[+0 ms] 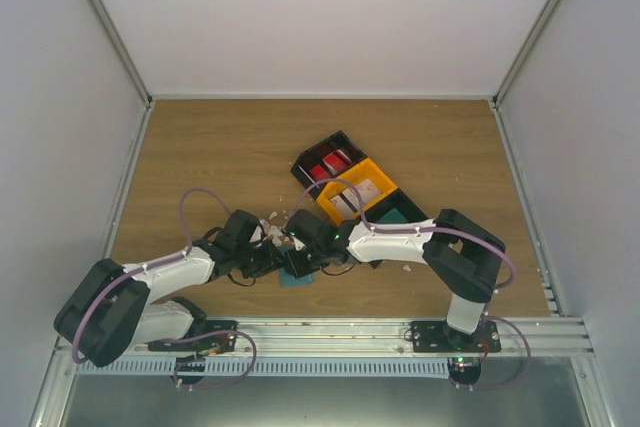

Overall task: Put the credit cards into the card holder
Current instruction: Close the card holder at the center of the board.

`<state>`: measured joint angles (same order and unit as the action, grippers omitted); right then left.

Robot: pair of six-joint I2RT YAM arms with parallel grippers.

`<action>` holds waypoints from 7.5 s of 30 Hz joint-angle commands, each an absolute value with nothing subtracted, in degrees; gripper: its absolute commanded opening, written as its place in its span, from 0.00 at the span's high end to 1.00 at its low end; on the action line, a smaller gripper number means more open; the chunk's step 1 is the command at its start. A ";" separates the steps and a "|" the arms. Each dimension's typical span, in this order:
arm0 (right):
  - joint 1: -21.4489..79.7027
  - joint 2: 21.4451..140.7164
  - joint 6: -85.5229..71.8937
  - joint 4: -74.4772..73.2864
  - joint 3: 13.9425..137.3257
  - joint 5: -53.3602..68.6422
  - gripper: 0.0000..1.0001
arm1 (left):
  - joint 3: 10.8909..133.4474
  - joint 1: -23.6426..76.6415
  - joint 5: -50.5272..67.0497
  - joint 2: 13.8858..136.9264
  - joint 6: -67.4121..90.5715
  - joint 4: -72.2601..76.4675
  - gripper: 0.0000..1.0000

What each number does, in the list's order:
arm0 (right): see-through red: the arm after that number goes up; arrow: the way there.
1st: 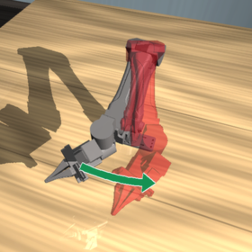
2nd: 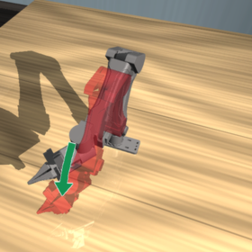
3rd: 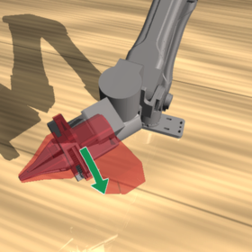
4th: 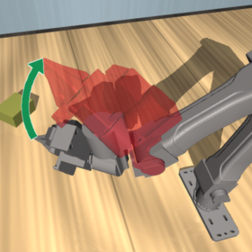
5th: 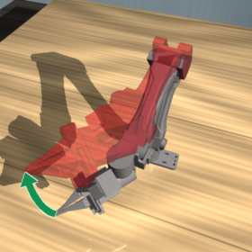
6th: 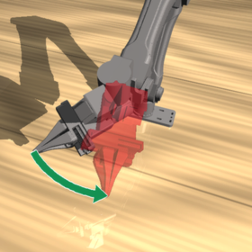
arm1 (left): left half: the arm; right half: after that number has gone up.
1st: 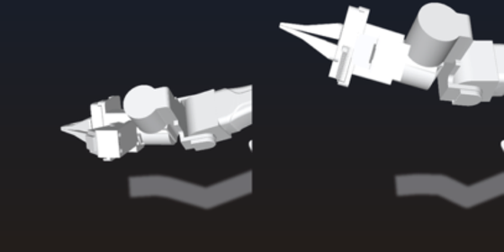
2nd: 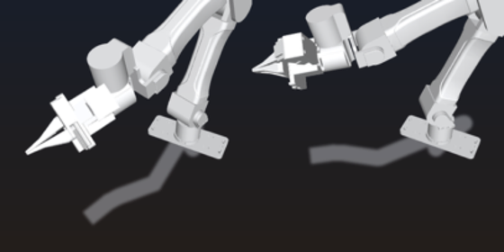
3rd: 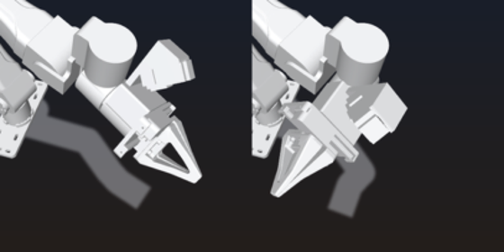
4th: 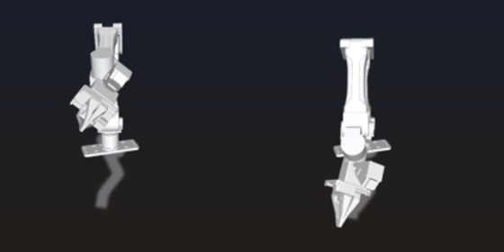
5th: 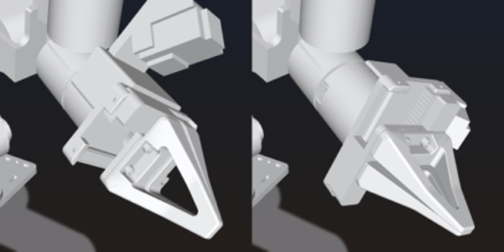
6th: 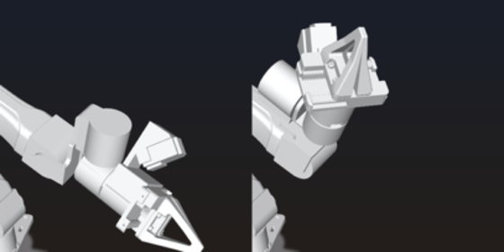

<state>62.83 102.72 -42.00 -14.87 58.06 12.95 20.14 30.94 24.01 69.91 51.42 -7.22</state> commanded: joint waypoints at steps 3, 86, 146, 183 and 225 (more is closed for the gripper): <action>61.34 101.96 -39.75 -17.32 60.61 21.12 0.74 | 19.59 31.11 19.35 70.72 50.21 -6.98 0.79; 67.18 105.17 -53.30 -43.82 73.17 -5.72 0.98 | 10.56 28.83 34.22 69.96 48.72 7.21 0.72; 67.26 109.59 -54.48 -46.27 79.30 -3.04 0.91 | 9.40 28.67 35.34 70.05 50.69 10.64 0.82; 67.27 108.87 -55.47 -46.73 78.32 -6.85 0.99 | 9.45 28.72 35.13 70.10 50.29 10.36 0.82; 64.64 108.58 -55.19 -34.42 62.14 4.06 0.99 | 10.18 28.57 34.93 71.18 49.66 10.12 0.82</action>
